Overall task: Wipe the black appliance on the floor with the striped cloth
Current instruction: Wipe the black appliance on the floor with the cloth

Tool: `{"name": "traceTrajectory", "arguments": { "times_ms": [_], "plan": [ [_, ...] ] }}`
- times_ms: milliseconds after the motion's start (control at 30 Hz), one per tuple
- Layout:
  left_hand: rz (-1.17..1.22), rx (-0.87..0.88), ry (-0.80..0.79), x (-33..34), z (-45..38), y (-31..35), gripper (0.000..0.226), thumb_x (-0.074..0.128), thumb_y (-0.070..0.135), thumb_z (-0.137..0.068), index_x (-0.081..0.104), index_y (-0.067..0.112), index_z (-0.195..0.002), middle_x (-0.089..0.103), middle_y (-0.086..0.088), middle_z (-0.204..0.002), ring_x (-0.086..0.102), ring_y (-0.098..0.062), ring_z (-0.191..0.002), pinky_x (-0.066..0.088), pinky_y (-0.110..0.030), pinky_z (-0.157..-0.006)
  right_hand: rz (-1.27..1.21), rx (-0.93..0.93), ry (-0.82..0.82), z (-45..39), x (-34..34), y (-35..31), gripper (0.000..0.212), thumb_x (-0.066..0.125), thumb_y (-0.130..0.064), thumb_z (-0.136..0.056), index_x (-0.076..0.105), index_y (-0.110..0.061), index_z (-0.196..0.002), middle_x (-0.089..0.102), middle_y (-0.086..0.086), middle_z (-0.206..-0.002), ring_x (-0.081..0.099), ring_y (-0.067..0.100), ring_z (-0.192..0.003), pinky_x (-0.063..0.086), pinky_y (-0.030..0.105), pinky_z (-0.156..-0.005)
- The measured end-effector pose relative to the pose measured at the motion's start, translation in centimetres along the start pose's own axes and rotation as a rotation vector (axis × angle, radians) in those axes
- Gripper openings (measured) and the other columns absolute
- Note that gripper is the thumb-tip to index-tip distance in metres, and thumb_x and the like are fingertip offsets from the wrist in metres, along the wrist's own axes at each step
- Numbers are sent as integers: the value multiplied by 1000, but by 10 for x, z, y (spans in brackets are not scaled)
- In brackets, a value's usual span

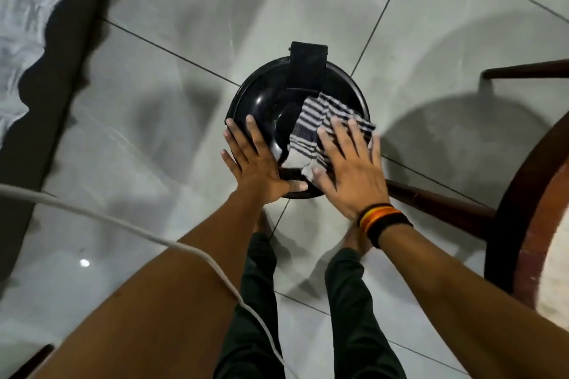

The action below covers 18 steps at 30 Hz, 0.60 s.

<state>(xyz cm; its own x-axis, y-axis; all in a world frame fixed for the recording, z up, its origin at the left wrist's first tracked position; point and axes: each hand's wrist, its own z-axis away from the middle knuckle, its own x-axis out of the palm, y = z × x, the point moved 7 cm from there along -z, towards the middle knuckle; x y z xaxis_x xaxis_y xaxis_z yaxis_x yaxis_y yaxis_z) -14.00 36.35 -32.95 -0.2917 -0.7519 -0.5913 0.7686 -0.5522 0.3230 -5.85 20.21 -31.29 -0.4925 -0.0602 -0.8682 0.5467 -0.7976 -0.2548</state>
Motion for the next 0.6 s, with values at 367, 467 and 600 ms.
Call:
{"name": "traceTrajectory", "arguments": {
  "times_ms": [367,467,600],
  "plan": [
    [-113,-76,-53,5,-5,-2,164,83,74,-62,-36,8,-155,-46,-25,-158,-42,-42,-149,-22,-60,-121,124,-141,38,-119,-11,-101,70,22,-61,-100,22,-27,-161,14,15,-170,6,38,-157,1,67,-123],
    [-66,-28,-60,4,-3,-3,167,81,79,-60,-40,10,-153,-49,-25,-156,-44,-44,-146,-22,-65,-121,140,-315,-9,-123,-24,-88,62,26,-54,-101,29,-30,-158,24,8,-168,14,31,-157,4,61,-125],
    [-16,-44,-68,3,-3,-1,169,88,72,-57,-43,18,-151,-53,-22,-154,-47,-42,-145,-20,-67,-121,144,-176,45,-152,-52,-68,55,33,-45,-99,48,-19,-145,48,9,-150,36,29,-147,14,58,-124]
  ]
}}
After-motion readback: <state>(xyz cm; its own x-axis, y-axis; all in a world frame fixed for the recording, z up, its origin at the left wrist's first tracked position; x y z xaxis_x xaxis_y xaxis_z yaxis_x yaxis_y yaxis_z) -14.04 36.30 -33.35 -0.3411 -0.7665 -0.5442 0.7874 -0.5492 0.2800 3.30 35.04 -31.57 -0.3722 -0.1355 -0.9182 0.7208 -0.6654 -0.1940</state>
